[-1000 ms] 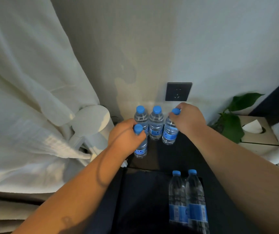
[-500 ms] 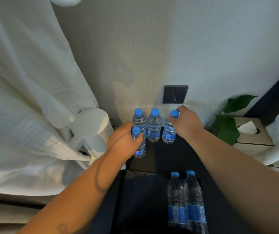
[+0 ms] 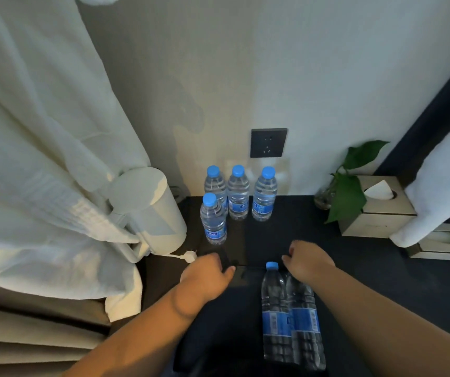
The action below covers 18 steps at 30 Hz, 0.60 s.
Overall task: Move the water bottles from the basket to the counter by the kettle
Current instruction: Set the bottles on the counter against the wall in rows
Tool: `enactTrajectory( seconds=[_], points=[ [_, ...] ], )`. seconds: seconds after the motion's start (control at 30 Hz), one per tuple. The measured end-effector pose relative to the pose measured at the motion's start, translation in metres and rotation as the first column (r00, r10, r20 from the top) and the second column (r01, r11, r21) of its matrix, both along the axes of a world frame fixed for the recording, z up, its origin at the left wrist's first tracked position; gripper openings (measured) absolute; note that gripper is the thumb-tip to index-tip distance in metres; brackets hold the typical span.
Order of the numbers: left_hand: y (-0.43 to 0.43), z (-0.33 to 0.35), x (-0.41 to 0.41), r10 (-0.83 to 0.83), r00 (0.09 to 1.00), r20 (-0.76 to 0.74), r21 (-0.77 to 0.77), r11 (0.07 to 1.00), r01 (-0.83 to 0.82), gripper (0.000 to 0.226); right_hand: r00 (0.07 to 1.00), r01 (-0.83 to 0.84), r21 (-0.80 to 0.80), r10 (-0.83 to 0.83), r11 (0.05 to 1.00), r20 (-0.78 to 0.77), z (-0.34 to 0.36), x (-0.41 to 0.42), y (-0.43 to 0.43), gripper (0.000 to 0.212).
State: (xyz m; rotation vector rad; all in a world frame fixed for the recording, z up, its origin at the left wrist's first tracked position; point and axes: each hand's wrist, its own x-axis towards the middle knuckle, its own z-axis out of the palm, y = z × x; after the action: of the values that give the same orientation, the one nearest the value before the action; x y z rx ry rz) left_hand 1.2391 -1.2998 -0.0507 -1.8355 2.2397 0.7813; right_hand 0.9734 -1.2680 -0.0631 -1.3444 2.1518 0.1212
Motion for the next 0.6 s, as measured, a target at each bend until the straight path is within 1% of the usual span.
enactTrajectory(
  seconds=[0.1,0.23,0.33,0.4,0.5,0.6],
  points=[
    [0.013,-0.010,-0.016,-0.054,0.998,-0.012,0.038,0.998,0.054,0.049,0.998,0.056,0.004,-0.056,0.998,-0.007,-0.011,-0.010,0.018,0.040],
    [0.022,-0.016,-0.044,-0.081,0.994,-0.068,0.089,0.992,0.087,0.051,0.981,0.182,0.061,-0.186,0.981,0.062,-0.019,-0.017,0.029,0.054],
    [0.025,-0.022,-0.067,-0.070,0.994,-0.085,0.141,0.987,0.081,0.054,0.984,0.167,0.079,-0.172,0.983,0.055,-0.023,-0.018,0.031,0.053],
    [0.027,-0.026,-0.082,-0.064,0.996,-0.065,0.156,0.985,0.073,0.057,0.986,0.157,0.099,-0.161,0.983,0.035,-0.023,-0.018,0.031,0.054],
    [0.027,-0.033,-0.100,-0.012,0.999,-0.047,0.194,0.981,0.020,0.061,0.985,0.155,0.129,-0.163,0.980,0.051,-0.022,-0.019,0.029,0.054],
    [0.026,-0.037,-0.113,0.056,0.998,-0.038,0.221,0.974,-0.047,0.056,0.981,0.162,0.140,-0.175,0.977,0.086,-0.022,-0.019,0.024,0.053]
  ],
)
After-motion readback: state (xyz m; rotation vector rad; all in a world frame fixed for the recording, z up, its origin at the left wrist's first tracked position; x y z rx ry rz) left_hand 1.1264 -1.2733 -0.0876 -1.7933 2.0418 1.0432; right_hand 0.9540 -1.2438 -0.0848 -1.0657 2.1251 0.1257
